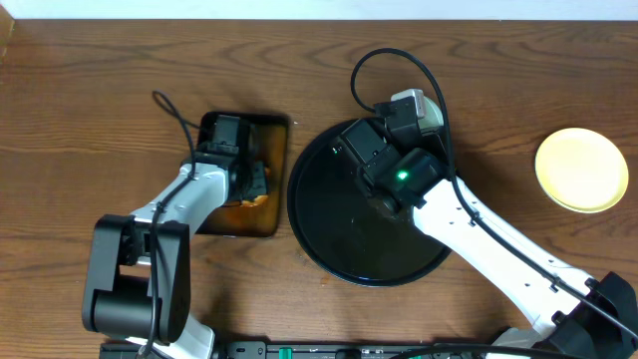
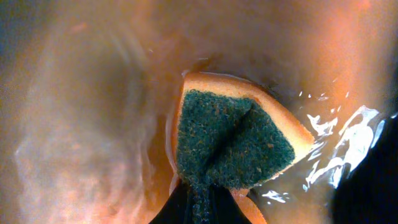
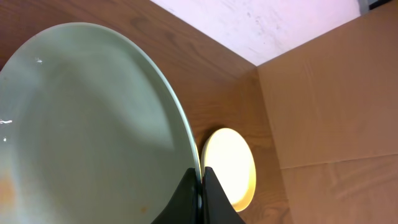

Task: Clean dirty plates on tray and stack at the side
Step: 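Carry the blue plate right and stack it on the yellow plate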

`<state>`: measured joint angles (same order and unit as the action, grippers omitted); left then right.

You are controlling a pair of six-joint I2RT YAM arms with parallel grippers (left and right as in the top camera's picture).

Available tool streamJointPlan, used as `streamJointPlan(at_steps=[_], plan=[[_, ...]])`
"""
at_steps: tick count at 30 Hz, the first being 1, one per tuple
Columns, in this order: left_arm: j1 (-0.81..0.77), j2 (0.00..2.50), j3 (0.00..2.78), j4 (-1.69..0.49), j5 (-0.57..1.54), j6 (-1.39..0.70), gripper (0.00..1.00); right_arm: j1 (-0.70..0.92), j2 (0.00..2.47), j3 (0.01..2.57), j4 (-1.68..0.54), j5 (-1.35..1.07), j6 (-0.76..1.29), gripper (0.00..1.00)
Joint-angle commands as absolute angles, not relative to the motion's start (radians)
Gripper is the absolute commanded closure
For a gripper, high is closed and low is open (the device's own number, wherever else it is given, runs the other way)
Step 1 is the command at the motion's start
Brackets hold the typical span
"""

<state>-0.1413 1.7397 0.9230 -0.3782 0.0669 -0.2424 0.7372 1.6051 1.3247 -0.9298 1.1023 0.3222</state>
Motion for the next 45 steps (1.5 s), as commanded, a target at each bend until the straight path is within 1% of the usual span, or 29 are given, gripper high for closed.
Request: streamJointPlan(at_steps=[1, 4, 8, 9, 10, 11, 13, 16, 17, 18, 23, 33, 35, 36, 45], plan=[[-0.116, 1.746, 0.900, -0.398, 0.007, -0.367, 0.93, 0.740, 1.589, 1.328, -0.928, 1.108, 0.345, 0.99], [-0.136, 1.736, 0.908, -0.400, 0.185, -0.231, 0.92, 0.738, 1.589, 1.328, -0.927, 1.099, 0.345, 0.99], [-0.155, 1.690, 0.910, -0.422, 0.134, -0.196, 0.92, 0.717, 1.589, 1.328, -0.926, 1.031, 0.350, 0.99], [-0.155, 1.673, 0.910, -0.425, 0.126, -0.196, 0.87, 0.712, 1.589, 1.328, -0.927, 1.023, 0.356, 0.99], [-0.155, 1.641, 0.910, -0.426, 0.115, -0.196, 0.78, 0.706, 1.589, 1.328, -0.927, 1.024, 0.360, 0.99], [-0.154, 1.625, 0.910, -0.426, 0.111, -0.196, 0.75, 0.703, 1.589, 1.328, -0.926, 1.026, 0.359, 0.99], [-0.154, 1.574, 0.910, -0.429, 0.110, -0.196, 0.61, 0.694, 1.586, 1.328, -0.919, 1.044, 0.359, 0.99], [-0.154, 1.506, 0.910, -0.438, 0.107, -0.196, 0.54, 0.679, 1.566, 1.328, -0.904, 1.024, 0.360, 0.99], [-0.154, 1.487, 0.910, -0.445, 0.105, -0.196, 0.50, 0.669, 1.557, 1.328, -0.900, 1.001, 0.361, 0.99], [-0.154, 1.468, 0.910, -0.457, 0.095, -0.196, 0.48, 0.653, 1.546, 1.328, -0.896, 0.961, 0.363, 0.99], [-0.154, 1.425, 0.910, -0.507, 0.084, -0.196, 0.48, 0.522, 1.511, 1.328, -0.894, 0.748, 0.389, 0.99], [-0.154, 1.423, 0.910, -0.557, 0.082, -0.196, 0.47, 0.156, 1.505, 1.328, -0.897, 0.344, 0.389, 0.99], [-0.154, 1.423, 0.910, -0.558, 0.064, -0.196, 0.47, 0.057, 1.505, 1.328, -0.897, 0.271, 0.390, 0.99], [-0.154, 1.423, 0.910, -0.559, 0.060, -0.196, 0.47, 0.037, 1.505, 1.328, -0.897, 0.260, 0.394, 0.99], [-0.154, 1.423, 0.910, -0.564, 0.055, -0.196, 0.47, -0.319, 1.512, 1.328, -0.871, 0.135, 0.422, 0.99]])
